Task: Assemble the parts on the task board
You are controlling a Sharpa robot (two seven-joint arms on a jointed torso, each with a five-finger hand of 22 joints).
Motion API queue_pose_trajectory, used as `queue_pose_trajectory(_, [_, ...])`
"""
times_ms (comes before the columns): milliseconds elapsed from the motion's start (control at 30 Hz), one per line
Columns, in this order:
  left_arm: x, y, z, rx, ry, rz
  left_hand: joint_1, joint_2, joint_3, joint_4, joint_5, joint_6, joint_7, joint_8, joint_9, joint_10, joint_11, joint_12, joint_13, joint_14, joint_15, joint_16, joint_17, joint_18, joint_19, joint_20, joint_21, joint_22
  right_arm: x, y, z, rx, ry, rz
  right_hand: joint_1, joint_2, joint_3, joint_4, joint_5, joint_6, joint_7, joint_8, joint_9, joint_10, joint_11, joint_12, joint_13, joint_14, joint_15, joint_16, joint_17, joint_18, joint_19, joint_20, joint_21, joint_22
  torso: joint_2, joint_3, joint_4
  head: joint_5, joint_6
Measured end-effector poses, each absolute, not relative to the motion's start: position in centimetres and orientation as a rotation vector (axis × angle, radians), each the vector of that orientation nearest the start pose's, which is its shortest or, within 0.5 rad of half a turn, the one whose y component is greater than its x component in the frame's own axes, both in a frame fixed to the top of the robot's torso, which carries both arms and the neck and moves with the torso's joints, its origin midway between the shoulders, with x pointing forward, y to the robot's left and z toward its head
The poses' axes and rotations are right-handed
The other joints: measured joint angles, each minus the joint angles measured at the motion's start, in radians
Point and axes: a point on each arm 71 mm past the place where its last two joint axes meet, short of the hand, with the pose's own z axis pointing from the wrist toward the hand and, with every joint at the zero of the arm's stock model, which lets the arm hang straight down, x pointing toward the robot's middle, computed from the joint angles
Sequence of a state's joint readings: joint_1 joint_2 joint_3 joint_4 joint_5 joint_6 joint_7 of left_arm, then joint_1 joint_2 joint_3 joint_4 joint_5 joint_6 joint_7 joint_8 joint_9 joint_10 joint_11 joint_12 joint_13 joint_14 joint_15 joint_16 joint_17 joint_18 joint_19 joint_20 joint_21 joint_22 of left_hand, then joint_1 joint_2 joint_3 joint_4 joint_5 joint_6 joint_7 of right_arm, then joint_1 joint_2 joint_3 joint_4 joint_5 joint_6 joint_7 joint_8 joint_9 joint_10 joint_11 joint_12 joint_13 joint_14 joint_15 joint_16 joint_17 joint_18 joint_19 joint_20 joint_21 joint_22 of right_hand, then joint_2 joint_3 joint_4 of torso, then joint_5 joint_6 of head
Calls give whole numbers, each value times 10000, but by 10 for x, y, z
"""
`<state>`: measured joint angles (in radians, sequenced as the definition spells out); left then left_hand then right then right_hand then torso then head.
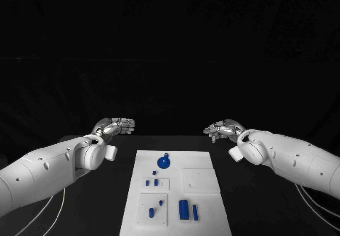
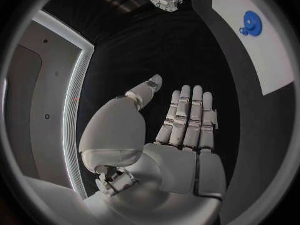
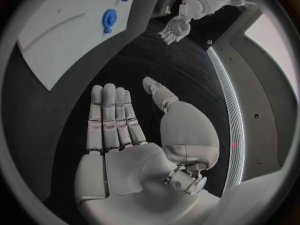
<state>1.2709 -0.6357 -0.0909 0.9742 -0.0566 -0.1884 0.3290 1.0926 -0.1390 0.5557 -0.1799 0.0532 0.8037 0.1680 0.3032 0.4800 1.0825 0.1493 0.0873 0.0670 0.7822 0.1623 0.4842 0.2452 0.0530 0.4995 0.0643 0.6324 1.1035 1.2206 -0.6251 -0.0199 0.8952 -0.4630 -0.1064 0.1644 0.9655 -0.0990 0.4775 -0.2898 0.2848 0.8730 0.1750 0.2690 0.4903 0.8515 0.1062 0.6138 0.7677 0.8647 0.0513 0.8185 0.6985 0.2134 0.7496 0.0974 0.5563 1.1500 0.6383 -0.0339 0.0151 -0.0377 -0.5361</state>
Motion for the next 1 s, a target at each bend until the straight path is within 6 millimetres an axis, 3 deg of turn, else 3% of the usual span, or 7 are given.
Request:
queue_pose_trajectory(133, [587,275,-186,-10907,13626,-12734,-214,-145,-369,-19,0,-406,-134,-223,-84,-533,-34,-207,-6,-454,43,-286,-71,-315,-494,41,-336,-18,587,-277,-210,8823,15959,11017,87,91,141,16,-144,-356,-50,-56,-35,73,428,-2244,-2697,-611,825,-2420,-1619,-438,-1114,569,-1609,-1043,-117,35,-7,66,223])
queue_pose_trajectory(300, [588,271,-185,-10941,13530,-12908,-257,-149,-512,-87,0,-520,-184,-274,-101,-646,-49,-207,-6,-520,46,-325,-71,-310,-581,51,-405,-31,589,-280,-208,9232,15404,11404,75,110,-38,-22,-226,-719,-254,-177,-126,301,458,-3180,-3976,-777,1023,-3413,-2338,-441,-1539,785,-2314,-1491,-217,74,-27,162,490])
queue_pose_trajectory(400, [588,272,-185,-10945,13527,-12909,-1003,143,-1634,309,-70,-2177,-513,-883,-1115,-1792,-348,-363,-149,-2127,-294,-1321,-584,-311,-1570,-87,-1705,-760,589,-281,-208,9267,15363,11402,-2046,440,-1119,600,-850,-2473,-524,-728,-1158,-1622,116,-3945,-4911,-2555,715,-4559,-3424,-908,-2913,462,-3124,-3379,-231,80,-30,180,524])
queue_pose_trajectory(433, [588,272,-186,-10953,13532,-12899,-1534,305,-2171,512,-138,-2978,-672,-1178,-1614,-2862,-510,-435,-218,-2903,-474,-1801,-837,-309,-2038,-169,-2334,-1145,589,-281,-208,9267,15367,11404,-3103,519,-1621,914,-1123,-3328,-699,-995,-1664,-2558,-40,-4251,-5291,-3376,557,-5059,-3908,-1075,-3537,263,-3462,-4449,-231,80,-30,179,509])
queue_pose_trajectory(600, [580,266,-194,-11099,13692,-13003,-6447,923,-4050,1226,-332,-5786,-1231,-2204,-3379,-7212,-1056,-672,-467,-5632,-1115,-3492,-1733,-416,-3681,-431,-4549,-5784,582,-273,-212,9290,15463,11587,-6733,783,-3370,2014,-2082,-6324,-1282,-1934,-3458,-5863,-604,-5300,-6618,-6303,-49,-6795,-5616,-1616,-5734,-425,-4630,-8344,-305,105,-41,193,315])
queue_pose_trajectory(767, [563,248,-205,-11307,13845,-13292,-9040,1197,-4929,1560,-437,-7096,-1494,-2689,-4208,-9317,-1311,-758,-585,-6907,-1409,-4277,-2151,-456,-4445,-557,-5583,-8831,569,-256,-217,9395,15412,12031,-8417,902,-4160,2547,-2521,-7716,-1552,-2369,-4293,-7397,-869,-5781,-7228,-7659,-312,-7598,-6406,-1849,-6756,-742,-5168,-10169,-513,182,-75,275,-81])
queue_pose_trajectory(1000, [521,216,-223,-11797,13791,-13540,-10308,1331,-5329,1743,-447,-7704,-1650,-2907,-4608,-10335,-1439,-805,-634,-7516,-1567,-4645,-2356,-455,-4765,-631,-6079,-10320,533,-223,-224,9969,14820,12873,-9246,965,-4554,2803,-2732,-8372,-1709,-2555,-4707,-8147,-1007,-6007,-7531,-8307,-466,-7974,-6798,-1996,-7235,-904,-5417,-11073,-821,295,-130,361,-545])
